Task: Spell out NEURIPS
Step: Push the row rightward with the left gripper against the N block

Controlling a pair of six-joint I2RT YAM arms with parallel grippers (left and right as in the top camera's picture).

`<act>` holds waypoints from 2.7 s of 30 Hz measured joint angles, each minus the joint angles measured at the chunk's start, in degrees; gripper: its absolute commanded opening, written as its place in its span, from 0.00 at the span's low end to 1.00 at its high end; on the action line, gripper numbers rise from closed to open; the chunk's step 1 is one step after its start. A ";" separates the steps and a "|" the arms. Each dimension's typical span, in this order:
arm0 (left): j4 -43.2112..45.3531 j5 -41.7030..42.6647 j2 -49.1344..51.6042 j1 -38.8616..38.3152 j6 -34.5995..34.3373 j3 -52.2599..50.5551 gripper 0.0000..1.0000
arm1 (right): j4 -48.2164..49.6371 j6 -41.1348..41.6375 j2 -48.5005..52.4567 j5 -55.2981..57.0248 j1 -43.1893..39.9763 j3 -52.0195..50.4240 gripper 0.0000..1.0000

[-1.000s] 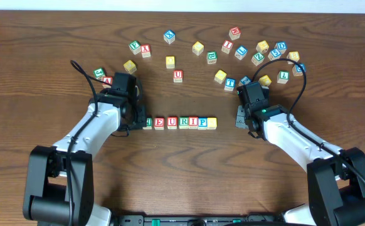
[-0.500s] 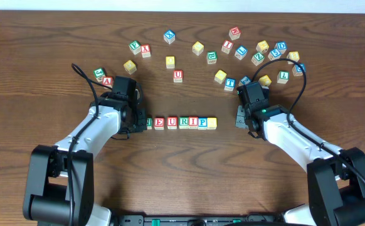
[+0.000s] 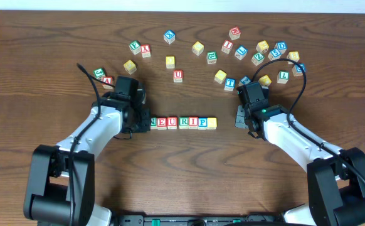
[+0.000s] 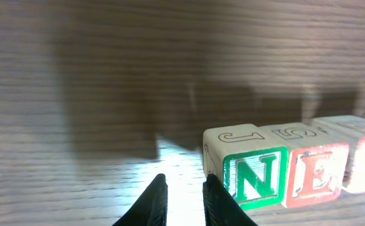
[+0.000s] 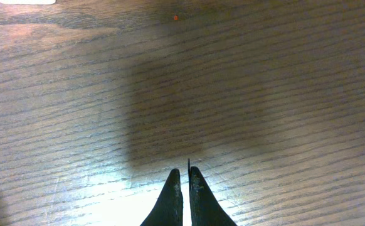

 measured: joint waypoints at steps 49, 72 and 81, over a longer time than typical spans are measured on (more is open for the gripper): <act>-1.95 -14.88 0.00 -4.42 -11.78 0.02 0.21 | 0.70 -0.22 0.00 -4.50 0.00 0.00 0.01; -2.12 -16.61 -5.14 -4.42 -12.57 1.18 0.25 | -3.61 -0.66 0.00 -9.88 2.14 0.00 0.01; -2.10 -17.07 -5.29 -4.42 -12.68 1.18 0.40 | -4.52 -0.63 0.00 -10.16 7.63 0.00 0.01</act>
